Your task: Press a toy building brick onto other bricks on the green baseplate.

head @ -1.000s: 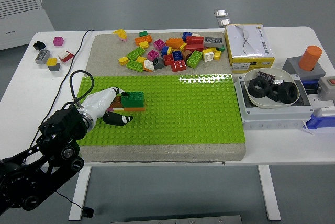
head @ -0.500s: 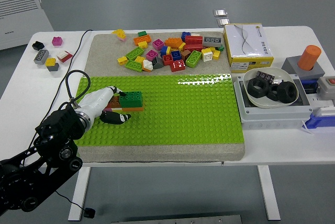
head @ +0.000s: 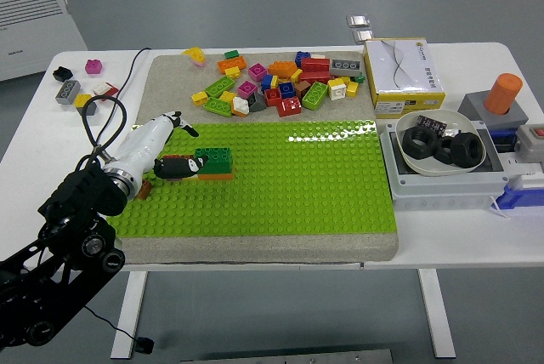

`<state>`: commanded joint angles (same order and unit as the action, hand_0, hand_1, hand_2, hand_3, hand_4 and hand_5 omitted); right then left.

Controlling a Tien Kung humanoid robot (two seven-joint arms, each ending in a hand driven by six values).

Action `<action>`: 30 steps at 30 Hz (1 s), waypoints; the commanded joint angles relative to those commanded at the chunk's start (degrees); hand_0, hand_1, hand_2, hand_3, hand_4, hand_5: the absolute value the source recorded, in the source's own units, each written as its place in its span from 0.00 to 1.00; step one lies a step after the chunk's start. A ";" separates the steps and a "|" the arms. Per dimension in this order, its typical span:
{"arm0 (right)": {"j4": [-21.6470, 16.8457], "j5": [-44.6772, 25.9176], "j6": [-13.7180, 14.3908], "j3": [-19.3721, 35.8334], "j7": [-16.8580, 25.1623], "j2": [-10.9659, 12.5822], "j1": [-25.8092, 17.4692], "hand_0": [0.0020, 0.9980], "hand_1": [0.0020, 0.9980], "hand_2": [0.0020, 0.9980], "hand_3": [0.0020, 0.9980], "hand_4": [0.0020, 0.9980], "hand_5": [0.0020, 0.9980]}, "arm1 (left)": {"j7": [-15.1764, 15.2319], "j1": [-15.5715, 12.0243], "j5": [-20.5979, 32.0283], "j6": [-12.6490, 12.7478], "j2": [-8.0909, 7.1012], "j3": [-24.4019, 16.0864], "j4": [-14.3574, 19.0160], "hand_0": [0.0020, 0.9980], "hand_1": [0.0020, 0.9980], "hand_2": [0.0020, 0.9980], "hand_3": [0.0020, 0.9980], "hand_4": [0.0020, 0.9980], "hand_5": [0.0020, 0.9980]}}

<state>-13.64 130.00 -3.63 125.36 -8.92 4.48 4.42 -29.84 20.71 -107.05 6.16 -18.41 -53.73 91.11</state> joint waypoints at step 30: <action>0.85 0.00 0.77 -0.52 0.92 -0.45 1.01 0.51 0.69 0.63 0.74 0.83 0.85 | -7.14 -16.97 -13.24 13.28 6.58 -18.94 3.16 0.91 0.92 0.92 0.72 0.96 0.13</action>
<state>-12.79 130.00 -2.86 124.84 -8.00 4.03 5.43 -36.98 3.74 -120.30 19.44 -11.83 -72.66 94.27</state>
